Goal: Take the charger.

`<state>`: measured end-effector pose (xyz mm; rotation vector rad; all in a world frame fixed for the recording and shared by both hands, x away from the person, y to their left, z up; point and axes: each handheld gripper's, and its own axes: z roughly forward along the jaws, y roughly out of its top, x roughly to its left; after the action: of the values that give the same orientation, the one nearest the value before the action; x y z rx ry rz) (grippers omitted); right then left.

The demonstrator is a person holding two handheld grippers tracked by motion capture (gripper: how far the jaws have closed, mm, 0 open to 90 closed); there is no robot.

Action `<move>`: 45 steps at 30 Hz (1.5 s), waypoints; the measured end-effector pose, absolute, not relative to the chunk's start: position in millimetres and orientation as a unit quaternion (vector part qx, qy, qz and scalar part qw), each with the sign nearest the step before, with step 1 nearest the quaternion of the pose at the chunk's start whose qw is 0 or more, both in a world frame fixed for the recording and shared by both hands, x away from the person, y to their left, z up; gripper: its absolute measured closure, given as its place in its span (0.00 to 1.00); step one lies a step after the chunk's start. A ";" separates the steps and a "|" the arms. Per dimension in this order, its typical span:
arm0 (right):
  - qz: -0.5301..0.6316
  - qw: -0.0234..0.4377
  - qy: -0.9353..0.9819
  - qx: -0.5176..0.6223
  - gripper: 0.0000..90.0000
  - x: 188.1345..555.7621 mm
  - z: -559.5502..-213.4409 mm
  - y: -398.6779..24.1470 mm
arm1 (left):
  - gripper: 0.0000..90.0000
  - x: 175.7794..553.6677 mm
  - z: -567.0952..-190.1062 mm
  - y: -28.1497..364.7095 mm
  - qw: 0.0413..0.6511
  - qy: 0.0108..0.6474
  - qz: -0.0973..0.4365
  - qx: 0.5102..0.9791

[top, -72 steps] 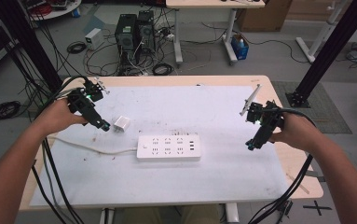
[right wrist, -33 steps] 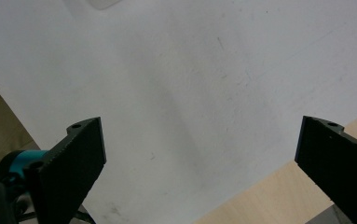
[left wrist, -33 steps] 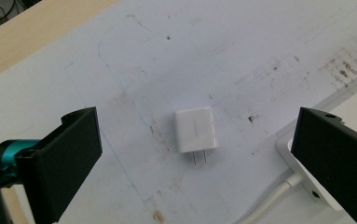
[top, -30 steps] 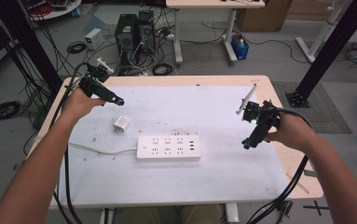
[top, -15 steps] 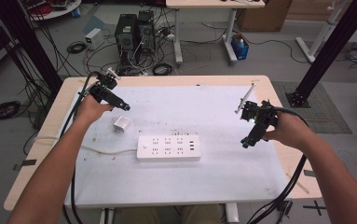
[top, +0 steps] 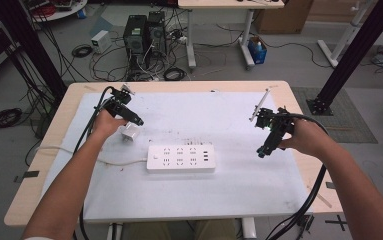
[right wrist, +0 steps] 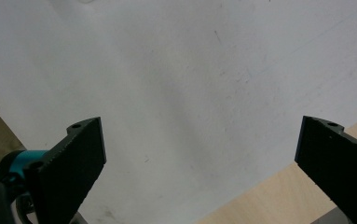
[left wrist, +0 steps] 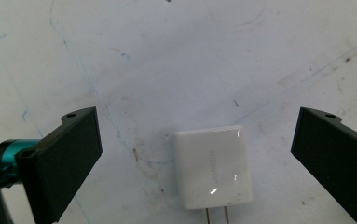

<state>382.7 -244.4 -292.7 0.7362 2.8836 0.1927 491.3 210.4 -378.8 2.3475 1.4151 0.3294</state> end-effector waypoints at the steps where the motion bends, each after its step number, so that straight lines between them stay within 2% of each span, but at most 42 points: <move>1: 0.063 0.080 0.964 0.247 0.01 383.1 -293.1 -244.4 | 0.02 491.4 -381.6 210.9 0.186 0.505 0.115 0.835; 15: 0.060 0.074 0.966 0.240 0.01 385.7 -298.0 -241.8 | 0.03 488.8 -415.5 208.7 0.164 0.526 0.107 0.828; 17: 0.058 0.074 0.965 0.245 0.01 385.1 -297.9 -242.5 | 0.10 488.5 -417.7 208.0 0.168 0.521 0.104 0.830; 20: 0.058 0.073 0.965 0.245 0.01 385.4 -298.1 -244.5 | 0.11 489.1 -420.3 206.3 0.162 0.519 0.101 0.833; 34: 0.061 0.071 0.966 0.240 0.01 387.8 -299.8 -245.1 | 0.26 488.3 -419.3 209.2 0.167 0.513 0.098 0.836; 37: 0.062 0.071 0.966 0.240 0.01 387.7 -299.7 -245.2 | 0.32 487.5 -418.1 208.4 0.171 0.507 0.098 0.839; 38: 0.062 0.070 0.965 0.245 0.01 387.0 -299.3 -244.9 | 0.34 487.4 -417.5 208.4 0.171 0.505 0.097 0.841; 39: 0.060 0.070 0.965 0.244 0.02 387.0 -299.1 -245.4 | 0.42 487.3 -416.5 208.6 0.170 0.500 0.097 0.844; 41: 0.062 0.072 0.965 0.245 0.02 386.9 -299.1 -245.7 | 0.45 486.5 -416.0 208.3 0.174 0.498 0.098 0.844; 45: 0.063 0.073 0.965 0.242 0.02 387.0 -299.2 -246.3 | 0.45 485.8 -416.4 208.1 0.178 0.493 0.101 0.846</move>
<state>387.0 -246.3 -299.2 0.7265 2.9000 0.1900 485.8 208.1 -416.4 2.3916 1.3943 0.2859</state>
